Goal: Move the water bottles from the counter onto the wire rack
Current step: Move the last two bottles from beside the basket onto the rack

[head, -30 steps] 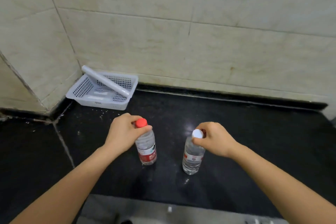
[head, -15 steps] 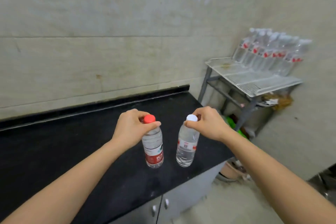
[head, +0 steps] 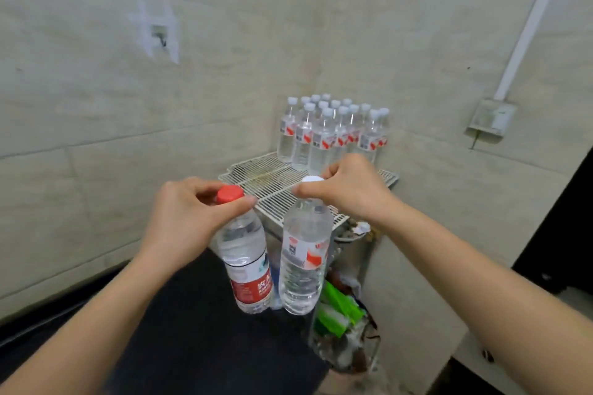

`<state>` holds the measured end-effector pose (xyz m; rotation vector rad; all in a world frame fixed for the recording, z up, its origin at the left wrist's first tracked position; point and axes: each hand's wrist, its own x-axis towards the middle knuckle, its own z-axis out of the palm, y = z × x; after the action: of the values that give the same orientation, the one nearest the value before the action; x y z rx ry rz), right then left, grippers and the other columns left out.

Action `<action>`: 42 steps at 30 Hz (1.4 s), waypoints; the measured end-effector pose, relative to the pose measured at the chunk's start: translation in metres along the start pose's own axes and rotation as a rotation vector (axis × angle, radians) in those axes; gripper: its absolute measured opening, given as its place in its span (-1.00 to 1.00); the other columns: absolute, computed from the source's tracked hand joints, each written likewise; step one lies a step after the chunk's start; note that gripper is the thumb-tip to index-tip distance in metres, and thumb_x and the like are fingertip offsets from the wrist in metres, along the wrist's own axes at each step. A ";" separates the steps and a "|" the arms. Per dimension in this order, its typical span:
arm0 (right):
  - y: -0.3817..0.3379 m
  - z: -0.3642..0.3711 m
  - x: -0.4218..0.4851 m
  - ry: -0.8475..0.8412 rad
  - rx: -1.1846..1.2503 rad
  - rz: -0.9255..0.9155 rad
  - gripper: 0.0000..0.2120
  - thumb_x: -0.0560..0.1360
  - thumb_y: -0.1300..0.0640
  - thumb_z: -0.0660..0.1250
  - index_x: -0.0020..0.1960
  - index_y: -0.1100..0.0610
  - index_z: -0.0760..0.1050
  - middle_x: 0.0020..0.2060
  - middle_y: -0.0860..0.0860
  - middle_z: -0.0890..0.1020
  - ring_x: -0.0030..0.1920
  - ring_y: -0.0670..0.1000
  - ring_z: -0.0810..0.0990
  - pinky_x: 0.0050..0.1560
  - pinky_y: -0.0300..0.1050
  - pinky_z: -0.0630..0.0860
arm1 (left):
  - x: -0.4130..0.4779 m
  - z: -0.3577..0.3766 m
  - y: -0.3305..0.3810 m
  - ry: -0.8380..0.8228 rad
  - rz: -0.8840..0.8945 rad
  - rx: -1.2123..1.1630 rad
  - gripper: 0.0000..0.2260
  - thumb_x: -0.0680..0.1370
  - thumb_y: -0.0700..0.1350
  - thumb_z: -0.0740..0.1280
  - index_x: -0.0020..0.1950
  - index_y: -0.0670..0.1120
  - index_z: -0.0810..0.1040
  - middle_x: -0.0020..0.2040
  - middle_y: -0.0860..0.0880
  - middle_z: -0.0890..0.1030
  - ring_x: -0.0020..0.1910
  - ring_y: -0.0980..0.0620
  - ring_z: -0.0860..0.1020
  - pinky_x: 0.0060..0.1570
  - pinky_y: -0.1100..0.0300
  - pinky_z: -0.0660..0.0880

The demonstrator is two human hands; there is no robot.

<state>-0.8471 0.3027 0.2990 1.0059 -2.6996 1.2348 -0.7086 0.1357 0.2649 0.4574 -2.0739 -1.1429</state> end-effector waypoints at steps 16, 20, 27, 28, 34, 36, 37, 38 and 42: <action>0.117 -0.102 0.234 0.101 -0.067 0.087 -0.66 0.21 -0.03 0.54 -0.42 0.16 0.46 -0.53 0.03 0.55 -0.56 -0.01 0.48 -0.48 -0.18 0.42 | 0.191 0.180 0.042 0.021 0.022 0.021 -0.78 0.27 0.15 0.53 -0.31 0.02 0.66 -0.32 -0.07 0.69 -0.34 0.03 0.56 -0.22 0.00 0.57; 0.149 -0.114 0.284 0.011 -0.040 0.045 -0.69 0.22 0.02 0.53 -0.36 0.18 0.47 -0.51 0.03 0.55 -0.49 0.00 0.52 -0.43 -0.17 0.45 | 0.223 0.224 0.034 0.058 -0.026 0.028 -0.74 0.29 0.13 0.53 -0.28 -0.06 0.67 -0.29 -0.15 0.68 -0.34 0.00 0.54 -0.18 -0.10 0.58; 0.197 -0.125 0.359 -0.360 -0.114 -0.204 -0.77 0.26 0.13 0.48 -0.35 0.20 0.45 -0.41 0.10 0.35 -0.37 0.01 0.34 -0.37 -0.16 0.27 | 0.262 0.284 0.035 0.081 -0.080 0.109 -0.75 0.35 0.08 0.50 -0.24 -0.10 0.67 -0.32 -0.23 0.65 -0.44 0.05 0.41 -0.36 0.12 0.38; 0.201 -0.126 0.366 -0.413 -0.154 -0.248 -0.78 0.26 0.12 0.47 -0.33 0.23 0.48 -0.39 0.11 0.35 -0.37 0.00 0.33 -0.37 -0.16 0.25 | 0.266 0.290 0.036 0.089 -0.088 0.120 -0.75 0.36 0.08 0.50 -0.23 -0.11 0.67 -0.30 -0.25 0.65 -0.45 0.04 0.40 -0.37 0.12 0.38; 0.214 -0.131 0.400 -0.604 -0.289 -0.418 -0.93 0.27 0.13 0.47 -0.26 0.05 0.60 -0.50 -0.10 0.39 -0.45 -0.10 0.33 -0.40 -0.18 0.25 | 0.285 0.318 0.029 0.118 -0.124 0.224 -0.69 0.39 0.07 0.47 -0.18 -0.19 0.67 -0.43 -0.18 0.54 -0.58 0.13 0.27 -0.48 0.21 0.28; 0.214 -0.130 0.407 -0.656 -0.314 -0.450 -0.88 0.28 0.16 0.49 -0.20 0.03 0.63 -0.48 -0.09 0.43 -0.45 -0.11 0.35 -0.39 -0.20 0.27 | 0.290 0.323 0.026 0.111 -0.130 0.220 -0.67 0.39 0.07 0.47 -0.17 -0.22 0.66 -0.42 -0.13 0.51 -0.56 0.10 0.27 -0.47 0.20 0.28; 0.214 -0.129 0.409 -0.675 -0.330 -0.465 -0.85 0.29 0.17 0.49 -0.15 0.04 0.64 -0.45 -0.06 0.46 -0.43 -0.10 0.37 -0.38 -0.21 0.29 | 0.292 0.326 0.025 0.105 -0.130 0.216 -0.66 0.39 0.07 0.48 -0.17 -0.23 0.65 -0.42 -0.12 0.51 -0.56 0.11 0.27 -0.48 0.20 0.27; 0.214 -0.129 0.412 -0.691 -0.347 -0.472 -0.83 0.29 0.18 0.50 -0.12 0.05 0.65 -0.42 -0.04 0.47 -0.41 -0.09 0.38 -0.37 -0.22 0.30 | 0.294 0.329 0.024 0.097 -0.128 0.219 -0.66 0.39 0.06 0.48 -0.17 -0.24 0.65 -0.43 -0.11 0.49 -0.58 0.12 0.25 -0.49 0.20 0.26; 0.211 -0.127 0.420 -0.724 -0.394 -0.475 -0.77 0.29 0.17 0.51 -0.06 0.04 0.65 -0.46 -0.10 0.43 -0.41 -0.10 0.38 -0.34 -0.20 0.31 | 0.301 0.338 0.020 0.079 -0.137 0.234 -0.69 0.40 0.03 0.48 -0.25 -0.23 0.63 -0.49 -0.03 0.38 -0.60 0.15 0.21 -0.47 0.20 0.24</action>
<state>-1.3292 0.2599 0.3525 2.1486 -2.6672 0.2579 -1.1598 0.1634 0.2878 0.7558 -2.1424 -0.9447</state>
